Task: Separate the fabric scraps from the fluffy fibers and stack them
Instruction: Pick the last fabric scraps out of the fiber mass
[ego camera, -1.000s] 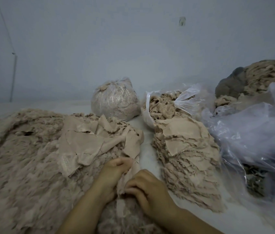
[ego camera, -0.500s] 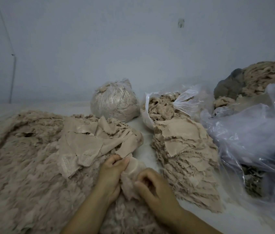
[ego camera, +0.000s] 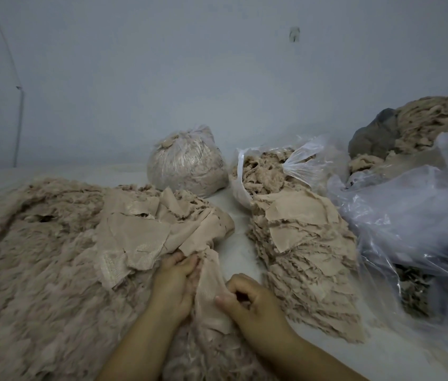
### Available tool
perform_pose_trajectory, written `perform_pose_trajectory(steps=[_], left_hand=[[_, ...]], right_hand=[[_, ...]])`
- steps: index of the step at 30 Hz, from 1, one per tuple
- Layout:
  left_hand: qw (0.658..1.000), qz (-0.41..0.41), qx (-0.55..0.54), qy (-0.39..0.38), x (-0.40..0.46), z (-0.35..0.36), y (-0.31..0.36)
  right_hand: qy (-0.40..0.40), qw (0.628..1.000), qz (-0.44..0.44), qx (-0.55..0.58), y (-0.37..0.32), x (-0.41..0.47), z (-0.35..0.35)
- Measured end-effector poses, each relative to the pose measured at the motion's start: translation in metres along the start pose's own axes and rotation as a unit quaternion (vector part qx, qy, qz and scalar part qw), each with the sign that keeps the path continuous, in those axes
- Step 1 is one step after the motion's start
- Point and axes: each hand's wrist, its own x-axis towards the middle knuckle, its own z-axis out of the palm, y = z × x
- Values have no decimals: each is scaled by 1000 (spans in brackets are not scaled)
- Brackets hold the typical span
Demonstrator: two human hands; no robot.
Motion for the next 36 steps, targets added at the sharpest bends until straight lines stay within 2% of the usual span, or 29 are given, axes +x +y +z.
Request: perform_pose_trajectory(steps=[3, 5, 7, 11, 13, 15, 17, 19, 21, 24, 26, 29, 32, 36], left_hand=[[999, -28, -26, -35, 2, -2, 5], [997, -40, 40, -58, -1, 1, -2], [996, -27, 84, -34, -2, 3, -8], [999, -43, 5, 0, 2, 1, -1], [998, -56, -21, 4, 4, 0, 1], [999, -42, -14, -13, -2, 3, 2], [998, -10, 0, -61, -7, 6, -1], [989, 23, 84, -119, -12, 7, -3], [967, 43, 188, -165, -17, 8, -9], [941, 87, 262, -193, -23, 11, -13], [939, 111, 258, -196, -22, 10, -9], [944, 152, 261, -136, -18, 10, 0], [921, 217, 310, -88, -16, 7, 3], [897, 247, 331, -161, -18, 8, 5]], right_hand=[[21, 999, -19, -16, 2, 1, -4], [18, 998, -47, -45, 3, 3, -5], [-18, 989, -111, -100, 6, 2, -3], [-76, 952, -221, -196, 12, 0, -5], [-77, 944, -229, -225, 14, -2, -5], [-22, 969, -169, -181, 13, -1, -4], [67, 988, -95, -102, 11, 2, -6], [144, 989, -20, -31, 9, 6, -9], [179, 980, 55, 61, 8, 9, -12], [130, 968, 131, 171, 8, 10, -14], [79, 958, 146, 233, 3, 11, -17], [63, 973, 100, 197, -5, 11, -22], [35, 970, 94, 220, -7, 9, -20], [-43, 945, 189, 264, -11, 8, -17]])
